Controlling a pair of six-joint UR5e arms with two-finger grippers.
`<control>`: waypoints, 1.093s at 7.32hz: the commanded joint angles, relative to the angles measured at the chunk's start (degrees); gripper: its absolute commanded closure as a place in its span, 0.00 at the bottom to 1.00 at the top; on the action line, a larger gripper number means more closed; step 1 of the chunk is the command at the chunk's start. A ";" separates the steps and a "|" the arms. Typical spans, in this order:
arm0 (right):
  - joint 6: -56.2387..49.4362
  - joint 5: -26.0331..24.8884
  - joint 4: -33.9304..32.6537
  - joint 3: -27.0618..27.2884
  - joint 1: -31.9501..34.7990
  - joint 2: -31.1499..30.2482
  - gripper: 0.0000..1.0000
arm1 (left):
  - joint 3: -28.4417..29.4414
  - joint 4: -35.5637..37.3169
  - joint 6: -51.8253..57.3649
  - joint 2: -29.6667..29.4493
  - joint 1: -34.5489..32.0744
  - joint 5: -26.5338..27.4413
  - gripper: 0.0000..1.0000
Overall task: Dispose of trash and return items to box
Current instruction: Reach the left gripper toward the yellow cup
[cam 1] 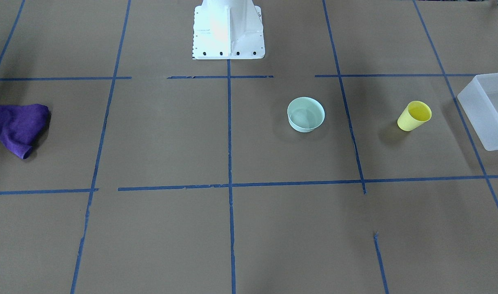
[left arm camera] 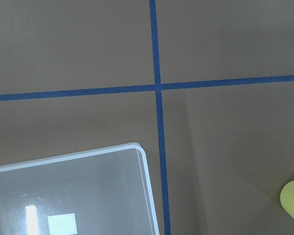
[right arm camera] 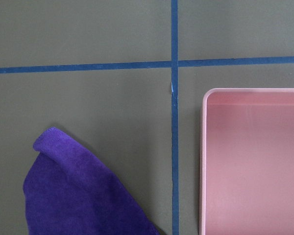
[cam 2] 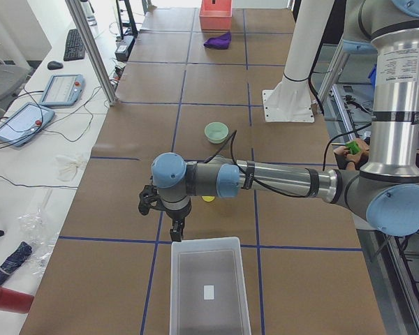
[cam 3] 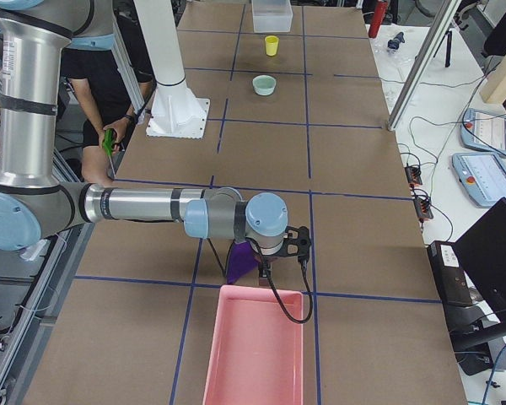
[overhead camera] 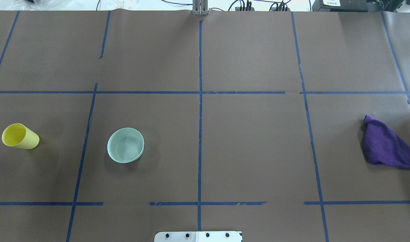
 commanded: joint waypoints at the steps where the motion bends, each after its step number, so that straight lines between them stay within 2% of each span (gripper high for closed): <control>1: 0.28 -0.04 0.00 0.31 0.00 0.15 0.00 | 0.05 -0.08 -0.48 -0.43 0.09 -0.10 0.00; 2: 0.54 -0.04 0.00 0.49 0.00 0.24 0.00 | -0.47 -0.34 -0.57 -0.44 1.13 -0.19 0.00; 4: 0.72 0.13 0.00 0.75 0.00 0.32 0.00 | -7.64 -3.75 -13.15 0.26 7.87 0.07 0.00; 5: 0.72 0.65 0.00 0.84 0.00 0.50 0.00 | -8.12 -7.51 -17.32 1.83 10.69 0.07 0.00; 6: 0.72 0.75 -0.17 1.10 0.00 0.94 0.00 | -7.86 -15.99 -20.40 5.42 12.81 0.07 0.00; 8: 0.81 0.31 -0.17 1.19 0.00 0.94 0.00 | -6.55 -37.42 -38.71 11.41 20.78 0.59 0.00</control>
